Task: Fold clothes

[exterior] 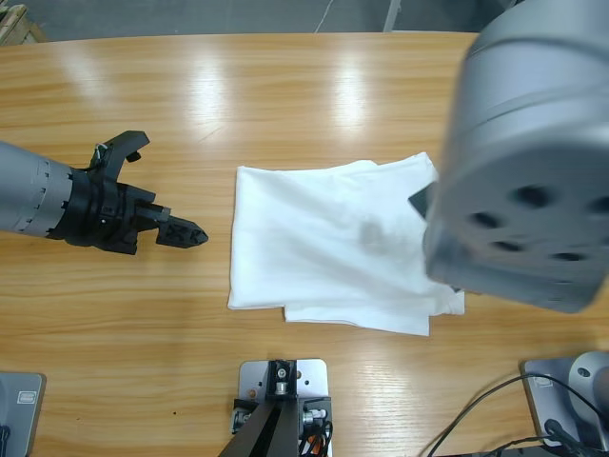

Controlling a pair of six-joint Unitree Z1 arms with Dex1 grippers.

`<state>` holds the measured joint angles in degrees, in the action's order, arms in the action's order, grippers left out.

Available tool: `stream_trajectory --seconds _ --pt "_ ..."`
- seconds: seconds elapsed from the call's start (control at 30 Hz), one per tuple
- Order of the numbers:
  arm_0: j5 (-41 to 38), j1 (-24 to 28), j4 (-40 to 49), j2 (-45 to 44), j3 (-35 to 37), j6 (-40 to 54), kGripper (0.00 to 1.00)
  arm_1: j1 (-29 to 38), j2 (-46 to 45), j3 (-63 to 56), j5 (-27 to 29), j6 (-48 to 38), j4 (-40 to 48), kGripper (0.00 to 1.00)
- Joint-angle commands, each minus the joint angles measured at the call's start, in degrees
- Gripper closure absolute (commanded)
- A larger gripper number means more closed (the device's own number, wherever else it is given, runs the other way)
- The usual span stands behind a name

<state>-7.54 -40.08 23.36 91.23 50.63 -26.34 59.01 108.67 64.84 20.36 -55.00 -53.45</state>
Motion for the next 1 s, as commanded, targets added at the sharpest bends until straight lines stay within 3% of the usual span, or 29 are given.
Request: stream_trajectory --seconds 0.03,0.07,0.13,0.17,0.27,0.5,1.0 --pt "-1.16 0.71 -3.73 -1.75 -4.36 -1.51 0.022 -12.60 -11.94 3.73 -3.39 23.96 6.54 0.290" --pt "-1.16 0.71 -3.96 -1.79 -4.40 -1.98 0.044 -17.08 -12.34 3.11 -6.40 27.67 8.82 0.454" --pt "-1.69 0.71 -4.64 -1.82 -4.38 -2.67 0.055 -26.03 -12.29 2.30 -12.74 34.82 12.67 0.925" --pt "-1.90 0.71 -4.87 -1.84 -4.17 -2.77 0.055 -29.76 -11.83 2.34 -15.49 37.33 13.73 1.000" --pt "-2.57 0.71 -4.99 -1.79 -2.94 -2.93 0.055 -35.84 -10.20 2.53 -20.23 41.02 15.20 1.000" --pt "-2.83 0.71 -4.91 -1.31 -2.94 -2.93 0.055 -40.18 -0.32 1.50 -24.70 40.37 23.82 1.000" --pt "-2.83 0.71 -4.92 -0.61 -3.38 -2.84 0.054 -42.13 5.52 1.99 -28.60 38.60 28.14 1.000"
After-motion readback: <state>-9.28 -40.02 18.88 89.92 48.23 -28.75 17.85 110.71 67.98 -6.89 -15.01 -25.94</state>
